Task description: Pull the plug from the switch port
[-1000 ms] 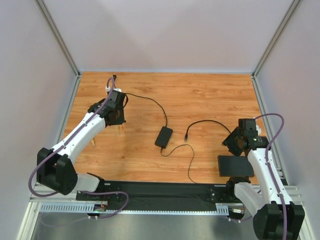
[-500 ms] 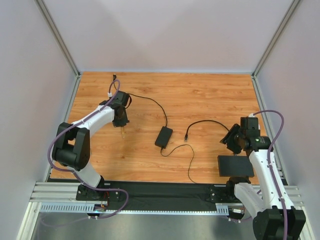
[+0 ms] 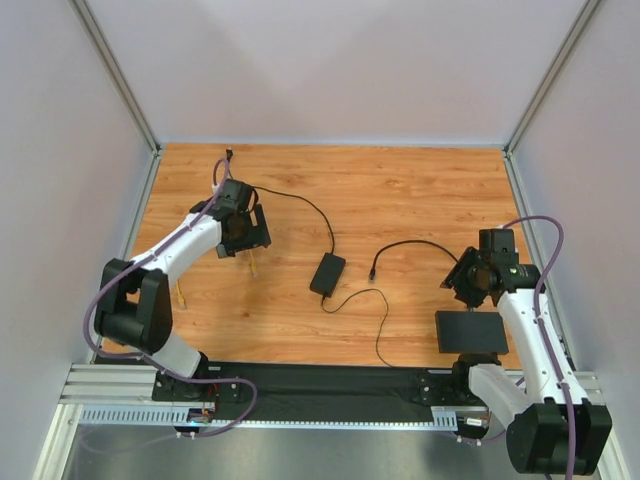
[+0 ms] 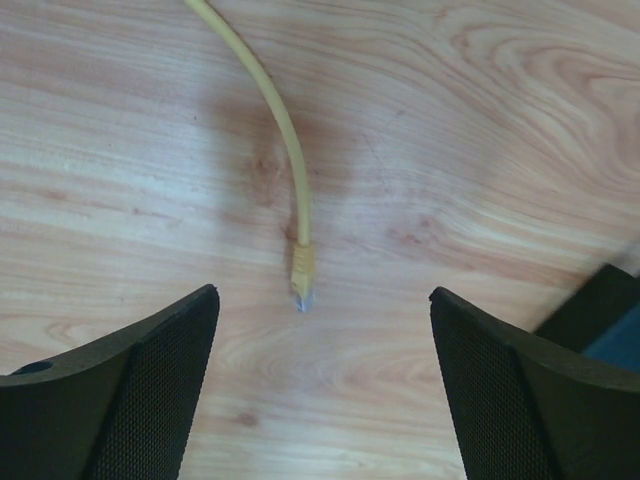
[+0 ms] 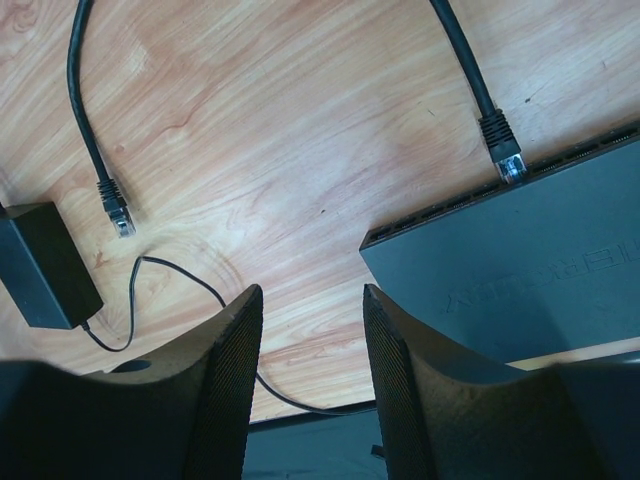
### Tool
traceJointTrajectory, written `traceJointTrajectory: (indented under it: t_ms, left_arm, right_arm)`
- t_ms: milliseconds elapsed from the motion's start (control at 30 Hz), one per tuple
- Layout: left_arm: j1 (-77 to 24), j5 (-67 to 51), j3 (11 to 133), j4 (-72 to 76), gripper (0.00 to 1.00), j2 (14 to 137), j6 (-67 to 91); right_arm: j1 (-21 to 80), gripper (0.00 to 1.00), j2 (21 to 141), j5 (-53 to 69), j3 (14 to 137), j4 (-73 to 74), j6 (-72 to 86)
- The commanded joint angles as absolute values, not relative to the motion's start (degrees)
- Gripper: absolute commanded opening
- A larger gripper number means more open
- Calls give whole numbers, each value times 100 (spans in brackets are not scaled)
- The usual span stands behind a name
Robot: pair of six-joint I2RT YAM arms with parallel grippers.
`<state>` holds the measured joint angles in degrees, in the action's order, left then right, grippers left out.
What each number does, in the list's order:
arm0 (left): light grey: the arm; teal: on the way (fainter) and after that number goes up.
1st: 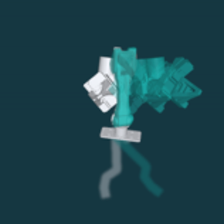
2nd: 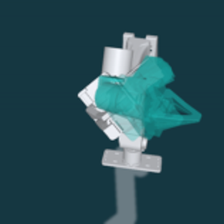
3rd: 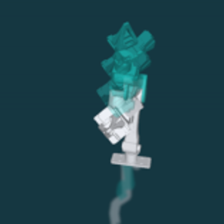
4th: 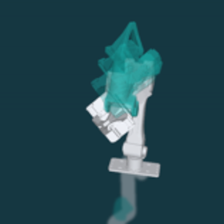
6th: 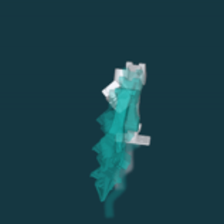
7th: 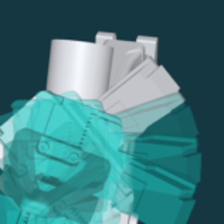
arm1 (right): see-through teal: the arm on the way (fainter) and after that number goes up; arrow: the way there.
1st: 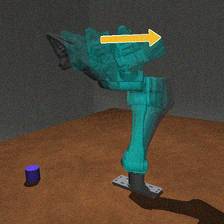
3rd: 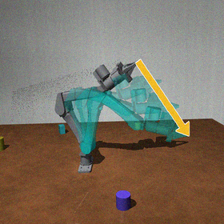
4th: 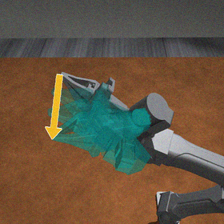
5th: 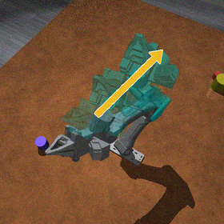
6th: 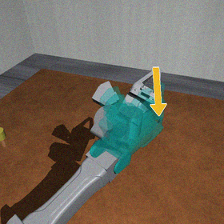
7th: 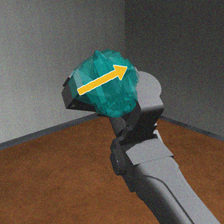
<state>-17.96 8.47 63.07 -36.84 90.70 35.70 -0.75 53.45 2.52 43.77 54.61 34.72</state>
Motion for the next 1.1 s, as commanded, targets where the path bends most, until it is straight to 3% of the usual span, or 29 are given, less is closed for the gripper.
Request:
traceJointTrajectory:
  t_ms: [0, 233, 467, 667, 900, 1033, 1067]
  left_arm:
    - [-1828, 432, 6469, -3955, 94, 8264, 3595]
    - [-2872, -130, 6206, -3693, 96, 6980, 3753]
    - [-4568, -1046, 5678, -2199, 96, 6513, 4096]
    - [-6062, -1019, 6010, -1407, 96, 7581, 4087]
    - [-6662, -1511, 6811, -1030, 95, 9183, 4156]
    - [-6662, -1881, 7084, -809, 94, 9781, 4359]
    - [-6662, -1977, 7206, -765, 94, 9956, 4403]
  right_arm:
    - [-53, 47, 5238, 18, 4702, 5651, 3480]
    - [-272, 47, 5098, -200, 4737, 5950, 3875]
    - [-1394, 47, 4545, -202, 4676, 6328, 4122]
    - [-2607, 54, 3965, -281, 4395, 6390, 4367]
    - [-3454, 64, 3850, 229, 3771, 6249, 4684]
    - [-3454, 84, 3893, 9, 3630, 6223, 4755]
    - [-3454, 85, 3946, 9, 3639, 6214, 4703]
